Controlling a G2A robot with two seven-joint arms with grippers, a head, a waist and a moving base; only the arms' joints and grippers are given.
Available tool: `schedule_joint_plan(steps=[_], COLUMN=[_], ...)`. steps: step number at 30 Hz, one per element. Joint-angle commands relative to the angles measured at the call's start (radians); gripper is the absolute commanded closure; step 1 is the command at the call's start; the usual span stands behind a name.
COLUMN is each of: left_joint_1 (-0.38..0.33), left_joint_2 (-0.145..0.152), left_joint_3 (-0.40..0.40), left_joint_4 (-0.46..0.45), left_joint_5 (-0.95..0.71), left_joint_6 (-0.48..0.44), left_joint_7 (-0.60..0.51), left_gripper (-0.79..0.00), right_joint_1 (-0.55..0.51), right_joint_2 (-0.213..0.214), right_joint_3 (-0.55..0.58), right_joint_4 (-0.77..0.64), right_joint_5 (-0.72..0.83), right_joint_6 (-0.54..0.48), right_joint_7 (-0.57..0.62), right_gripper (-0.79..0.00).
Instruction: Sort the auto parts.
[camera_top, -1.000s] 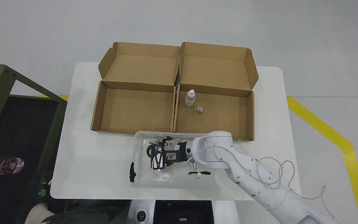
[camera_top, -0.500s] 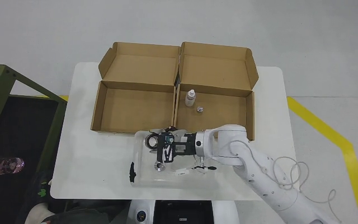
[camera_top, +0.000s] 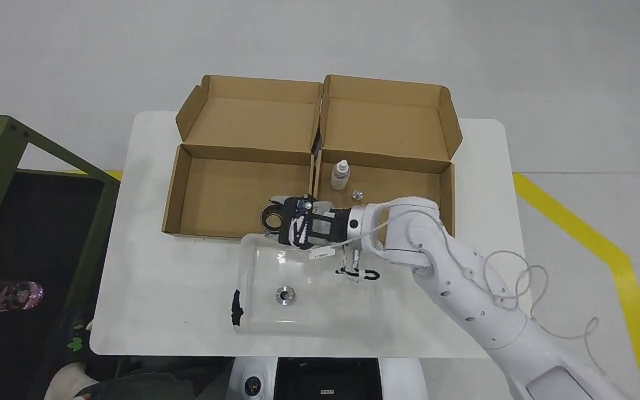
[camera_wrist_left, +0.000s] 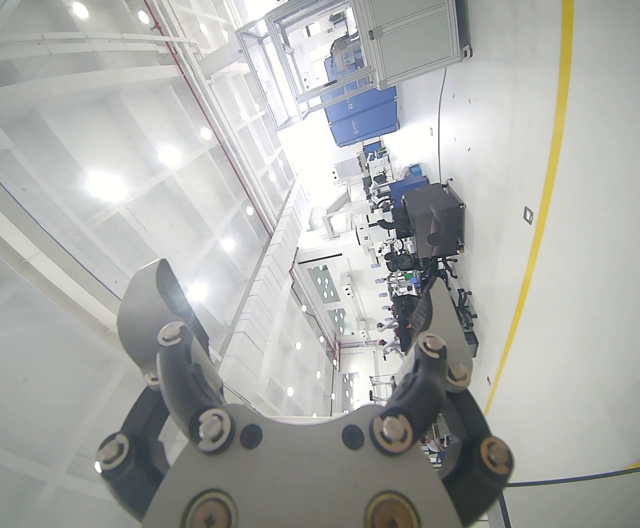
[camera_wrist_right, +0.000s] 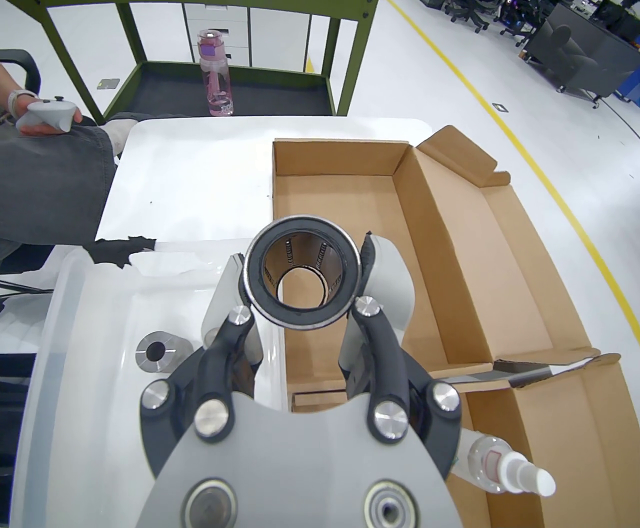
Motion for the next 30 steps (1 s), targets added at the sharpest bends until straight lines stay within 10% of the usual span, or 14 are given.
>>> schedule_joint_plan(steps=[1,30], left_joint_1=[0.0,0.0], left_joint_2=[0.0,0.0], left_joint_3=[0.0,0.0], left_joint_4=[0.0,0.0], left_joint_5=[0.0,0.0], left_joint_6=[0.0,0.0], left_joint_7=[0.0,0.0], left_gripper=[-0.785,-0.785], right_joint_1=[0.025,0.262], right_joint_2=[-0.007,-0.141], right_joint_3=[-0.007,-0.152], right_joint_4=[0.034,0.51], right_joint_5=[0.015,0.068], right_joint_6=[0.011,0.198], right_joint_7=[-0.004,-0.116], right_gripper=[0.0,0.0])
